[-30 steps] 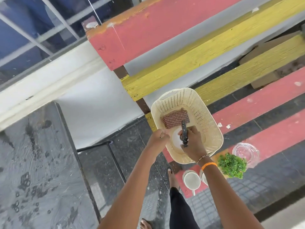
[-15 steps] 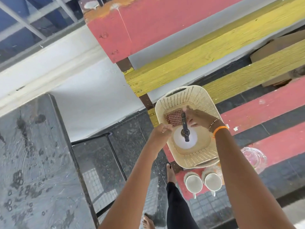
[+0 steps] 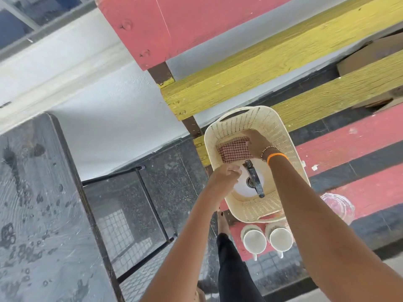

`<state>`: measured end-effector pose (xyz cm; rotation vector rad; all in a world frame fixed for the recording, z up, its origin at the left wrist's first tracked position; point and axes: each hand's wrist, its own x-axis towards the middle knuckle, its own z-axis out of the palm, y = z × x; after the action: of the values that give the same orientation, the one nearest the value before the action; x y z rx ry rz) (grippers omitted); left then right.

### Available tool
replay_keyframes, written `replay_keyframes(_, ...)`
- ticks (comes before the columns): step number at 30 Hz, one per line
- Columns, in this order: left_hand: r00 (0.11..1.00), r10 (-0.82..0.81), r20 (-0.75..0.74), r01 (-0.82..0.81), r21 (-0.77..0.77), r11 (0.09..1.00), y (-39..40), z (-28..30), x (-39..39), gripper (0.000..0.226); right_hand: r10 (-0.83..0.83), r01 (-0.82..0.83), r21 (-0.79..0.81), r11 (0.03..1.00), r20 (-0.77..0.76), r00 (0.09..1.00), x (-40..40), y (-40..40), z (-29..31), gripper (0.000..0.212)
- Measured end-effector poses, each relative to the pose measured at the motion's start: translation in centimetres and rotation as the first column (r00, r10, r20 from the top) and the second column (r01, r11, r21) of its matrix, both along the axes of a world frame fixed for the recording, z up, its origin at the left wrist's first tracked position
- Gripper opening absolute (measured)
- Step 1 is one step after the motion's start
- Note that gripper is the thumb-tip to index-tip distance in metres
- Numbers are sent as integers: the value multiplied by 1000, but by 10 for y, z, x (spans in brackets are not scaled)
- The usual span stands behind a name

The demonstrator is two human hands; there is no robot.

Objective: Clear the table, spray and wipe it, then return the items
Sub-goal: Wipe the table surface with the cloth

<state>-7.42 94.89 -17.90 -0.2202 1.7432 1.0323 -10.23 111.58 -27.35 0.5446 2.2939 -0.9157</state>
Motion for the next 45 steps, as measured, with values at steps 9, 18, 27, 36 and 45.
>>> replay_keyframes(9,999,48,-7,-48,14,999,-15,5,1,19,251,-242,424,873,36,967,7,-2,-3,26)
replay_keyframes(18,996,69,-58,-69,3,998,-31,19,7,31,212,-207,296,933,16,977,21,0,5,19)
replay_keyframes(27,967,209,-142,-182,183,966,-43,59,0,21,57,-48,32,998,-561,826,15,-21,138,12)
replay_keyframes(36,718,667,199,-636,576,514,-109,111,11,56,63,-232,-128,964,-739,670,47,-147,248,15)
replay_keyframes(45,427,883,195,-720,664,202,-273,136,108,43,-138,-216,-511,832,-568,811,121,-339,267,11)
